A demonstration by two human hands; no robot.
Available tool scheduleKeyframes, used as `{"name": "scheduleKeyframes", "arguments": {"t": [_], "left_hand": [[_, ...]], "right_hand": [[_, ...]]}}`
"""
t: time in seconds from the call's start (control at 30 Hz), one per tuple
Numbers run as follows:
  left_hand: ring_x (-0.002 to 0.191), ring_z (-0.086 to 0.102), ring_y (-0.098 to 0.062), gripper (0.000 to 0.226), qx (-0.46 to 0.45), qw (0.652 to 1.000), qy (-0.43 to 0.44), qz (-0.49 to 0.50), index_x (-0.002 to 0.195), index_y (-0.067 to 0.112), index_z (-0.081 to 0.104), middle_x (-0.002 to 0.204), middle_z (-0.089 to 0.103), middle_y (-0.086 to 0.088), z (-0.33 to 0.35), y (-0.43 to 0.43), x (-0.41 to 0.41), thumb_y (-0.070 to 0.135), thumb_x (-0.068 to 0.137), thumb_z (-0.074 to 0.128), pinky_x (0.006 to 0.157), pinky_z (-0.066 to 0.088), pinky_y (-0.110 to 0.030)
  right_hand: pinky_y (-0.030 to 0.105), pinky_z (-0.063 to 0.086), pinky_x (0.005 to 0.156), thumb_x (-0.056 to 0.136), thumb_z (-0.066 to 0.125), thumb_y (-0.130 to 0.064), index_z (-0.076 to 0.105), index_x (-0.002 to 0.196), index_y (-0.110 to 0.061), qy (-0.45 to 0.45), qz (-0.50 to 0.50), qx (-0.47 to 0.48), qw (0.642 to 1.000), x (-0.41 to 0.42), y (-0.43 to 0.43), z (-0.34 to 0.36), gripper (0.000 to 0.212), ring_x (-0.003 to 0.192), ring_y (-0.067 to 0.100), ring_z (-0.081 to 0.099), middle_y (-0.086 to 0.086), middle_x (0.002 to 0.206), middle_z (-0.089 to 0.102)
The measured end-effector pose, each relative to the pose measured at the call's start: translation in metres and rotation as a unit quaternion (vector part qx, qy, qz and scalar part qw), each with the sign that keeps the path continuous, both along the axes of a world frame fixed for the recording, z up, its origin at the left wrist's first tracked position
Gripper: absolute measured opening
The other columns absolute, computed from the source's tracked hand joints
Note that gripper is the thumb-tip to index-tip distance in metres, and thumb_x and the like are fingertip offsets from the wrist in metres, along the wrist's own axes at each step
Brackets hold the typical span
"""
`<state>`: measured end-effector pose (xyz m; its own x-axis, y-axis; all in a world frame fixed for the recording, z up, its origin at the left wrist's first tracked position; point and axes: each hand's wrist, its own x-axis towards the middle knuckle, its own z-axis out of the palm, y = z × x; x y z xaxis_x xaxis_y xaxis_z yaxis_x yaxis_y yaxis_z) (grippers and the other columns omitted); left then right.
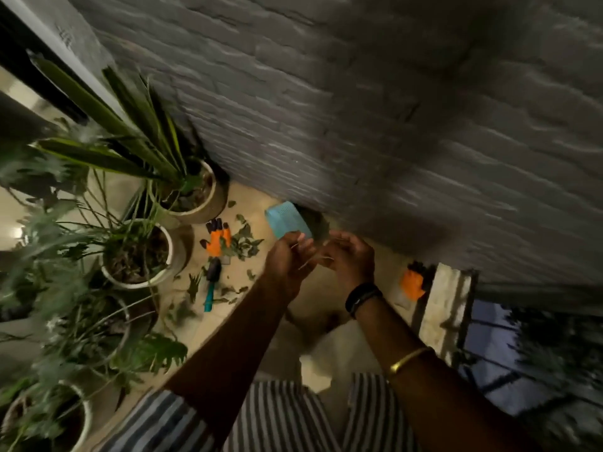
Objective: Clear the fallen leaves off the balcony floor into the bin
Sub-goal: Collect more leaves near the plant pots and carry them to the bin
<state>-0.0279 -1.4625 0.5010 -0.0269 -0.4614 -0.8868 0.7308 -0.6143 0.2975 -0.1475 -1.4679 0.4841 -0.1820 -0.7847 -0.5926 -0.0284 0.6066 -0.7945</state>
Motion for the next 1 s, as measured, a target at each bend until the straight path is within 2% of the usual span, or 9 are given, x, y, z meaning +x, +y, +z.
{"name": "scheduleKeyframes", "arguments": {"t": [0.13,0.23,0.43,0.53,0.63,0.73,0.8,0.9,1.0], "left_hand": [[0.090,0.064,-0.018,0.017,0.041,0.998,-0.011,0.054,0.104,0.013,0.062,0.097,0.069,-0.003,-0.064,-0.036,-0.003,0.025,0.097,0.052,0.076,0.048,-0.031],[0.092,0.064,-0.019,0.021,0.062,0.994,-0.010,0.090,0.109,0.012,0.062,0.102,0.069,-0.004,-0.129,-0.064,-0.016,0.026,0.099,0.049,0.078,0.048,-0.032],[0.095,0.067,-0.020,0.022,0.076,0.976,-0.017,0.202,0.109,0.012,0.064,0.102,0.071,-0.005,-0.291,-0.108,-0.038,0.027,0.099,0.052,0.080,0.053,-0.032],[0.097,0.068,-0.021,0.023,0.066,0.961,0.001,0.268,0.110,0.012,0.064,0.102,0.072,-0.005,-0.358,-0.115,-0.044,0.029,0.098,0.054,0.085,0.053,-0.034],[0.093,0.067,-0.019,0.018,0.039,0.950,0.015,0.310,0.103,0.014,0.063,0.095,0.071,-0.004,-0.409,-0.128,-0.044,0.029,0.098,0.054,0.087,0.051,-0.034],[0.091,0.066,-0.018,0.018,0.024,0.942,0.015,0.335,0.100,0.015,0.063,0.092,0.070,-0.003,-0.449,-0.138,-0.042,0.029,0.098,0.053,0.081,0.053,-0.031],[0.091,0.066,-0.018,0.018,0.015,0.941,0.015,0.338,0.100,0.014,0.063,0.093,0.070,-0.004,-0.468,-0.140,-0.042,0.029,0.098,0.052,0.081,0.053,-0.030],[0.093,0.065,-0.018,0.019,-0.001,0.941,0.021,0.338,0.099,0.015,0.063,0.095,0.069,-0.004,-0.486,-0.139,-0.040,0.029,0.099,0.051,0.085,0.051,-0.032],[0.092,0.066,-0.018,0.020,-0.010,0.939,0.032,0.343,0.103,0.014,0.063,0.096,0.068,-0.004,-0.498,-0.131,-0.038,0.029,0.098,0.051,0.085,0.052,-0.031]], "right_hand": [[0.027,0.057,0.062,0.090,0.066,-0.001,0.067,0.106,-0.012,-0.001,0.007,0.034,0.999,-0.004,-0.051,-0.058,0.020,0.078,0.017,0.070,0.010,0.104,0.071],[0.027,0.056,0.062,0.089,0.065,-0.001,0.068,0.105,-0.015,0.009,0.027,0.048,0.998,-0.010,-0.090,-0.130,0.021,0.075,0.014,0.070,0.008,0.101,0.071],[0.034,0.058,0.067,0.089,0.063,-0.002,0.069,0.097,-0.021,0.077,0.156,0.051,0.983,-0.036,-0.161,-0.320,0.021,0.079,0.023,0.070,0.010,0.097,0.072],[0.046,0.061,0.076,0.083,0.064,-0.012,0.071,0.090,-0.028,0.160,0.269,0.049,0.948,-0.055,-0.191,-0.421,0.020,0.079,0.024,0.071,0.002,0.090,0.074],[0.050,0.056,0.090,0.081,0.060,-0.018,0.074,0.109,-0.014,0.264,0.437,-0.020,0.860,-0.064,-0.218,-0.515,0.032,0.096,0.032,0.069,0.012,0.103,0.075],[0.039,0.036,0.110,0.086,0.064,-0.008,0.063,0.130,-0.004,0.362,0.603,-0.110,0.702,-0.058,-0.241,-0.584,0.044,0.124,0.037,0.055,0.020,0.131,0.062],[0.041,0.031,0.112,0.085,0.064,-0.010,0.063,0.127,-0.003,0.411,0.640,-0.153,0.631,-0.052,-0.250,-0.620,0.043,0.127,0.039,0.050,0.022,0.135,0.057],[0.049,0.038,0.110,0.079,0.069,-0.013,0.068,0.115,-0.002,0.491,0.625,-0.218,0.567,-0.049,-0.250,-0.660,0.037,0.120,0.043,0.054,0.025,0.128,0.059],[0.048,0.047,0.102,0.072,0.073,-0.008,0.073,0.097,0.001,0.544,0.633,-0.186,0.519,-0.049,-0.247,-0.673,0.027,0.106,0.042,0.061,0.027,0.113,0.065]]}}
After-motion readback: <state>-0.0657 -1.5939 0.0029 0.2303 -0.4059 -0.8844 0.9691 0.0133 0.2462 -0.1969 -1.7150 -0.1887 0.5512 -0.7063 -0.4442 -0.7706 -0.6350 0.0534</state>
